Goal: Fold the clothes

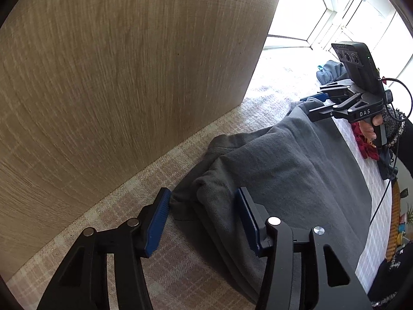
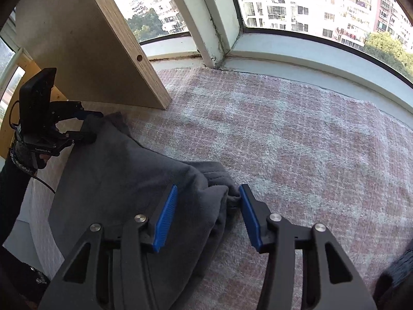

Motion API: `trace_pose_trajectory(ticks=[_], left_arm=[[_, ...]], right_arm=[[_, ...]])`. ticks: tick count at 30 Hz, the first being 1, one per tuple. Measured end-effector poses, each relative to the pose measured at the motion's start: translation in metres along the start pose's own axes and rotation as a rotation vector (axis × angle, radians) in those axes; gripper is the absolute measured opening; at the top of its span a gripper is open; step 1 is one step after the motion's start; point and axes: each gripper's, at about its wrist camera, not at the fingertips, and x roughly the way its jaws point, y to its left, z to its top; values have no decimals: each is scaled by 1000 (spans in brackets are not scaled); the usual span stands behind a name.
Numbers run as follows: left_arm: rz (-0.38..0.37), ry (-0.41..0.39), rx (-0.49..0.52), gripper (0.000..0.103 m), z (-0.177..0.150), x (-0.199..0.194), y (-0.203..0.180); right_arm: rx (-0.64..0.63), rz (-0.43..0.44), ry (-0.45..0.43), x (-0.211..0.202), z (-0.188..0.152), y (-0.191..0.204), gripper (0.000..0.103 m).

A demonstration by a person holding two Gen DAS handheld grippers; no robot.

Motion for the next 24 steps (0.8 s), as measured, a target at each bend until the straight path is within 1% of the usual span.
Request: trace_pose_trajectory(ticks=[2,3,6,9,12,15,19,22,24], left_arm=[[-1,0,21,41,1,2,-4],[-9,1,25,33,2,2,-5],[-16,-5,44,16,3,1,-13],[12,-18,75,13,2,-3,-22],[24,-45,78,12,0,-17,-29],[26,-88,93,12,-7,-49,-41],[38,-132,130,12,-24,-102,-68],[64,-145,176,12,-33,-133,-93],[94,-153,194,12,-31,-152,-103]], right_arm=[[5,-7,2,4,4,0,38],[7,-1,4,4,4,0,29],[-8,-9,4,4,5,6,19],[-46,-53,-14,0,6,19,14],[-65,-71,-51,-15,3,28,13],[-60,-61,-108,-44,-3,39,13],[-104,-76,-182,-87,-12,72,13],[-142,-86,-227,-124,-23,92,13],[-156,-102,-244,-140,-22,102,13]])
